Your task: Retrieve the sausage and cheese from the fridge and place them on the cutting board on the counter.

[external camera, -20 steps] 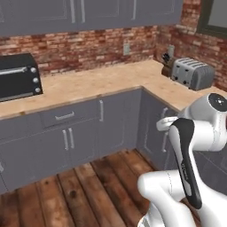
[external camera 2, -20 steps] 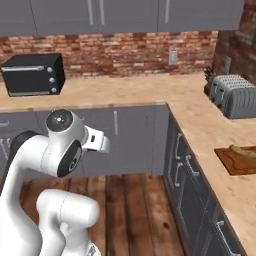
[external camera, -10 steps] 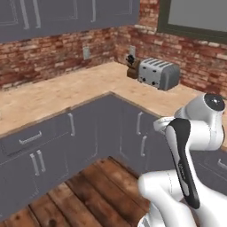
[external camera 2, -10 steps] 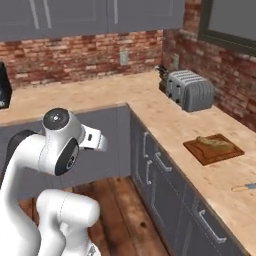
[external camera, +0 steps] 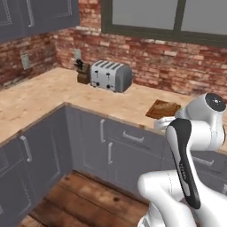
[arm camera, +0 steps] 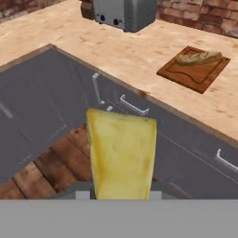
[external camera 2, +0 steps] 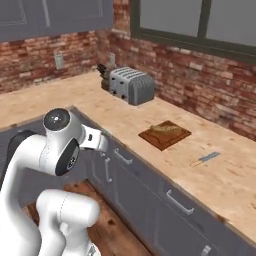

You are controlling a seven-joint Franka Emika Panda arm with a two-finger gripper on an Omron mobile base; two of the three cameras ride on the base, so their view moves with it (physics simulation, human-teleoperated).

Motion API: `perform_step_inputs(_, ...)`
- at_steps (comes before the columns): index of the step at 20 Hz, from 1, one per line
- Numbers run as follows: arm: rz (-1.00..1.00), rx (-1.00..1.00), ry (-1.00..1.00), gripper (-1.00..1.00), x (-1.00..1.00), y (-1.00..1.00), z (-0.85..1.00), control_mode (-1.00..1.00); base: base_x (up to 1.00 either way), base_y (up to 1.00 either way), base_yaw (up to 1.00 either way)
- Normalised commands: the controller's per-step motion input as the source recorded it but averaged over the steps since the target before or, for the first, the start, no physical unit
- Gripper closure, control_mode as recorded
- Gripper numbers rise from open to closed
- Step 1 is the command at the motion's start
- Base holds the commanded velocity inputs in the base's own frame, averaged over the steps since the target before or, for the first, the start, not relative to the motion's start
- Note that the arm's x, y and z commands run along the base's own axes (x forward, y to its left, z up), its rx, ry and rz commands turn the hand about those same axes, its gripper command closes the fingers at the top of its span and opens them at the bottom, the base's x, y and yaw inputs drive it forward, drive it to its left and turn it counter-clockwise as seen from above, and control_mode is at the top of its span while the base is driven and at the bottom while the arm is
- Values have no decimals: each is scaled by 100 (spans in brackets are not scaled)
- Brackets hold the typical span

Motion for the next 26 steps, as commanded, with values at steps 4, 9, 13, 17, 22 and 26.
perform_step_inputs(4,0,0,0,100,0,0,0,100,54,18,-53)
perform_step_inputs(9,0,0,0,100,0,0,0,100,61,31,-50)
perform_step_inputs(13,0,0,0,100,0,0,0,100,68,35,-43)
perform_step_inputs(17,0,0,0,100,0,0,0,100,66,36,-44)
perform_step_inputs(22,0,0,0,100,0,0,0,100,64,38,-44)
perform_step_inputs(26,0,0,0,100,0,0,0,100,53,38,-51)
